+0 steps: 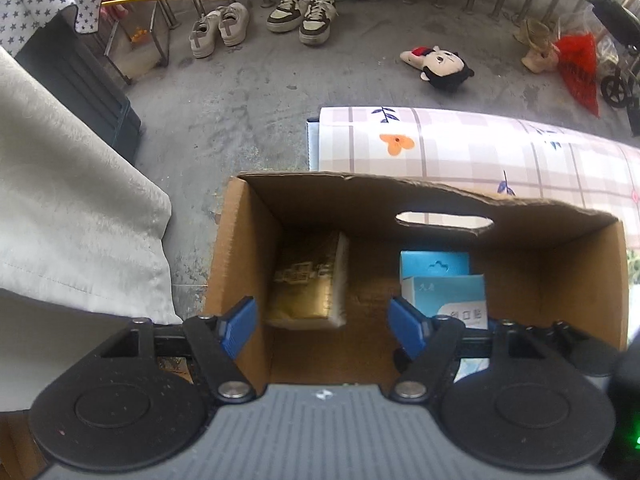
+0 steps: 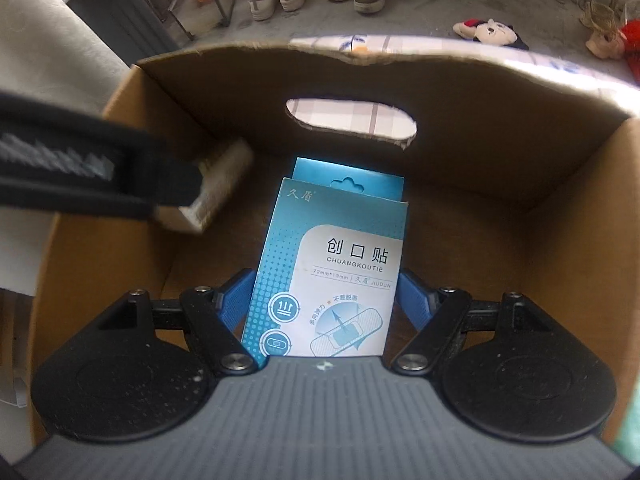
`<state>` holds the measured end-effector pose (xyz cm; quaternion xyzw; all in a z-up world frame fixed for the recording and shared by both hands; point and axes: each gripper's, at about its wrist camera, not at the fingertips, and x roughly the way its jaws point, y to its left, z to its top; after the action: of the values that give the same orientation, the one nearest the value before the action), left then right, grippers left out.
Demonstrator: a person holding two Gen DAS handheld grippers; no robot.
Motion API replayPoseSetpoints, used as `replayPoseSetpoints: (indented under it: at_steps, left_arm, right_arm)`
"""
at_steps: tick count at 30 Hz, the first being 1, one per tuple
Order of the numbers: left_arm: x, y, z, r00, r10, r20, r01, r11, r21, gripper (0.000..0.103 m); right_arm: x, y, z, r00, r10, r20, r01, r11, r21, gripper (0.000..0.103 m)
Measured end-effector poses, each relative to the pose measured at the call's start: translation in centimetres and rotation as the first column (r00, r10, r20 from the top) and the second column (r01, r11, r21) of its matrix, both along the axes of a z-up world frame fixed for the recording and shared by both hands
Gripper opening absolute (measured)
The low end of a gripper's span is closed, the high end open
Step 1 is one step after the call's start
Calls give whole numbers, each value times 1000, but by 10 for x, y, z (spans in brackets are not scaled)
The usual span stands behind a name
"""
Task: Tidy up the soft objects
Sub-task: 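Lower both items into the box and open both tools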
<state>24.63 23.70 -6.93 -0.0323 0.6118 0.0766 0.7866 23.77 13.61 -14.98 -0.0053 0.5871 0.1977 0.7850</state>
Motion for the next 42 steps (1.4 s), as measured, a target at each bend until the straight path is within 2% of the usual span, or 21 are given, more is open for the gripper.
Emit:
replayPoseSetpoints:
  at_steps: [4,12,18,22,32,42]
  left_arm:
    - [-1,5,4,1000,20,9,-20,999,-25,73]
    - [-3,14,7,999,28,18,-28,999,-15,72]
    - [-3,22,9,999,42,13,-42,998,-54,71]
    - [-3,21,10,999,47,19,-46,997,-58,74]
    - [-4,22,26,997,68,43,-63,994,-92,77]
    - [-13,6,53,996,76,42,-70,990,-125,80]
  right_arm:
    - [2,4,-13,1000,-16,-1,16,999,-29,76]
    - [7,25,-23,999,-17,38,19,999,-44,82]
    - [13,26,-24,999,12,39,-14,999,30,82]
    - [16,16,-22,1000,28,14,-29,992,122,82]
    - [8,-11,8,999,18,40,-25,982,188,83]
    - [-27,-54,81,994,52,100,-75,966,246,83]
